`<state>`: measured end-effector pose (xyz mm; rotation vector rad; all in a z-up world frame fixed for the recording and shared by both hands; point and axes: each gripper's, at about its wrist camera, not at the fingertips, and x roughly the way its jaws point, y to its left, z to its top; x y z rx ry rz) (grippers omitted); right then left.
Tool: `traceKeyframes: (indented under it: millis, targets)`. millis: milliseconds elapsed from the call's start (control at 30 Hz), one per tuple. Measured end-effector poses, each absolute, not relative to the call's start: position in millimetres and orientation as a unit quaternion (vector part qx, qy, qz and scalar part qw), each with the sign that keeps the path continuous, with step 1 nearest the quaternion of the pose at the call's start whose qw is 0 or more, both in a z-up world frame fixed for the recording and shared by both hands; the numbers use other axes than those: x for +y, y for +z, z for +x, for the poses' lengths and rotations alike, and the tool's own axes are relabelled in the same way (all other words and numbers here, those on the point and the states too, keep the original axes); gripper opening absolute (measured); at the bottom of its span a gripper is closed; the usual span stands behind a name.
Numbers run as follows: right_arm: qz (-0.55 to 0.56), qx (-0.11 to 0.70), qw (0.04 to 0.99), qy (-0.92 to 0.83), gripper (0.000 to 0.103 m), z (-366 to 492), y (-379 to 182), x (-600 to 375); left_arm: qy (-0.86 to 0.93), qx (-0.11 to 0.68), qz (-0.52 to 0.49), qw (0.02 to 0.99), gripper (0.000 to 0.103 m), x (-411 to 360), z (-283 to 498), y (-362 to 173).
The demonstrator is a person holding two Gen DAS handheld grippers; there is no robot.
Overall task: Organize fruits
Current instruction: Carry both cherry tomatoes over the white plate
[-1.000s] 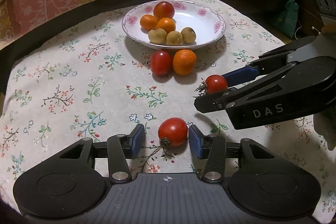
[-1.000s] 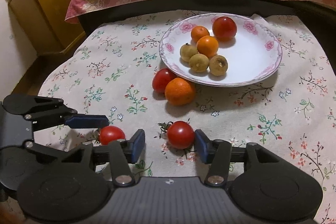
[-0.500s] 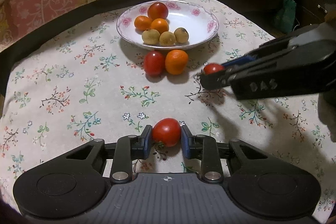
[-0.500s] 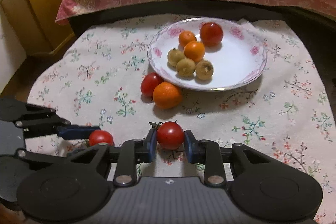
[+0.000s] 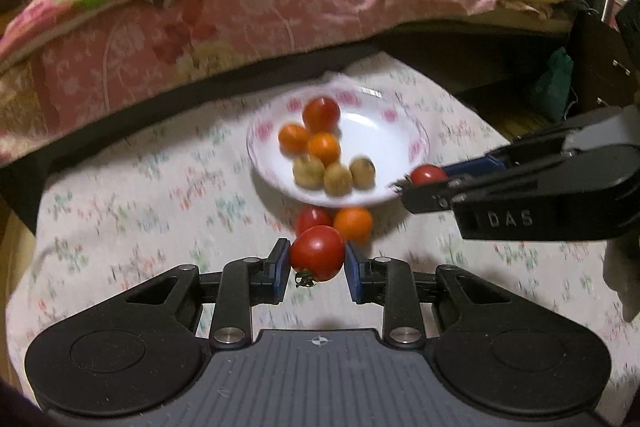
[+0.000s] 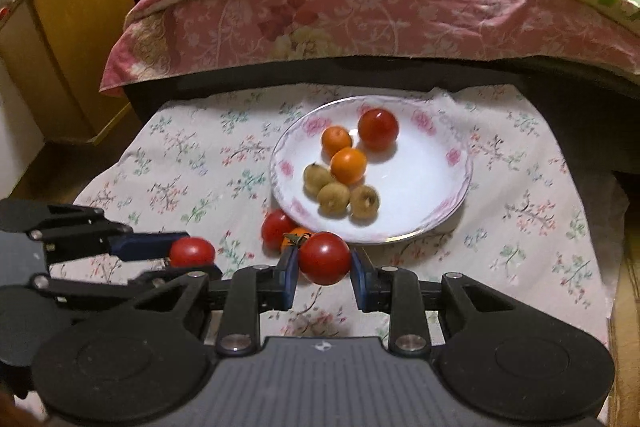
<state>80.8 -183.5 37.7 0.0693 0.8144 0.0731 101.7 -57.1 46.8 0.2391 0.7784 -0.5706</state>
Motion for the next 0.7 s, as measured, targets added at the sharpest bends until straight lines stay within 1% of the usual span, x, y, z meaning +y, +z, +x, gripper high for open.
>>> traceKeyframes:
  millis: [200,467,700]
  targets:
    - [0.052,0.384,0.922,0.015,0.028,99,44,-203,-0.268,0.362,0.112,0.886,0.037,-76,129,49]
    - [0.074,0.386,0.92,0.006,0.028,130,30,-222,-0.25,0.357,0.123,0.892,0.037,-95,166,39]
    - [0.082,0.389,0.918,-0.005,0.028,143,19,-234,-0.242,0.362,0.123,0.892,0.037,-98,179,31]
